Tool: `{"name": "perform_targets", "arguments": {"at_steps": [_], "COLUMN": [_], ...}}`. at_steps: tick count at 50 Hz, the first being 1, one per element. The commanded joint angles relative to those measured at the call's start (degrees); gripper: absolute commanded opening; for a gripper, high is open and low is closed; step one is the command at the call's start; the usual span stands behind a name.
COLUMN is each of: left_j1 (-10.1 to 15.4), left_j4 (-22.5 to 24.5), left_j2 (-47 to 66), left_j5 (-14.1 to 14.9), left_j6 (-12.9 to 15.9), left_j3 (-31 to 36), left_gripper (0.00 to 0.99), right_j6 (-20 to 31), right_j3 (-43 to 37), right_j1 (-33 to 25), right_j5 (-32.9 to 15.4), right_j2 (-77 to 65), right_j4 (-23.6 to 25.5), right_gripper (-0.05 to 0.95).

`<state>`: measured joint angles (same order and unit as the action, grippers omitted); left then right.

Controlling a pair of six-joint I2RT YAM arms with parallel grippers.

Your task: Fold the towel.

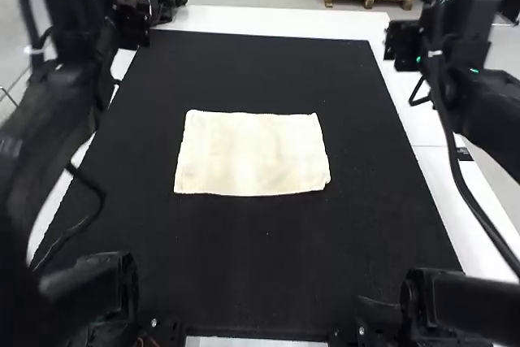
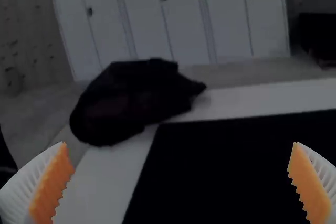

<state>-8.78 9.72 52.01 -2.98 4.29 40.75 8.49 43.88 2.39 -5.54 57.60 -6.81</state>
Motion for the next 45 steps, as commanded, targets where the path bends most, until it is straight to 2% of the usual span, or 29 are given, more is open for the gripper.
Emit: {"name": "perform_targets", "arguments": {"at_steps": [1, 4, 7, 12, 15, 18, 21, 27, 31, 35, 40, 45], "left_j1": [0.1, 0.4, 1.2, 2.7, 3.6, 3.9, 4.0, 4.2, 4.2, 3.9, 3.9, 4.2], "left_j4": [0.6, 0.5, 0.0, 1.0, 2.4, 3.6, 4.1, 2.6, 0.0, -1.9, -3.7, -2.3], "left_j2": [5.6, 8.2, 10.6, 13.1, 13.7, 14.0, 14.3, 15.8, 16.7, 18.9, 23.1, 27.5], "left_j5": [-4.2, -4.3, -4.5, -6.9, -8.3, -8.3, -8.3, -6.2, -4.0, -1.1, 2.4, 2.6], "left_j6": [-2.2, -3.5, -3.6, -3.6, -3.5, -3.5, -3.4, -3.3, -3.3, -3.6, -5.3, -5.4], "left_j3": [0.9, 0.4, -0.2, -2.3, -4.5, -6.3, -7.9, -9.2, -8.8, -7.6, -6.1, -5.6], "left_gripper": [0.962, 0.956, 0.957, 0.959, 0.959, 0.959, 0.959, 0.959, 0.959, 0.959, 0.959, 0.959], "right_j6": [-4.2, -3.7, -1.9, 2.3, 3.0, 4.9, 3.7, -0.2, -2.3, -5.0, -6.5, -8.0], "right_j3": [-0.9, -3.4, -5.2, -8.1, -8.9, -9.1, -8.9, -7.9, -7.7, -7.7, -7.6, -7.6], "right_j1": [-0.1, 0.0, 0.0, -0.3, 0.0, 0.0, 0.0, 0.9, 1.5, 1.2, 1.6, 2.2], "right_j5": [-0.1, 0.4, -0.6, -4.0, -3.8, -2.5, 0.9, 8.7, 9.8, 13.4, 14.4, 17.0], "right_j2": [3.3, 4.5, 4.7, 4.7, 4.7, 4.7, 5.1, 6.1, 8.8, 12.2, 16.1, 19.7], "right_j4": [-1.6, -5.1, -8.3, -12.9, -13.4, -13.5, -12.4, -6.6, -3.5, -2.5, -2.4, -3.1], "right_gripper": [0.90, 0.90, 0.90, 0.90, 0.90, 0.90, 0.90, 0.90, 0.91, 0.91, 0.91, 0.90]}}
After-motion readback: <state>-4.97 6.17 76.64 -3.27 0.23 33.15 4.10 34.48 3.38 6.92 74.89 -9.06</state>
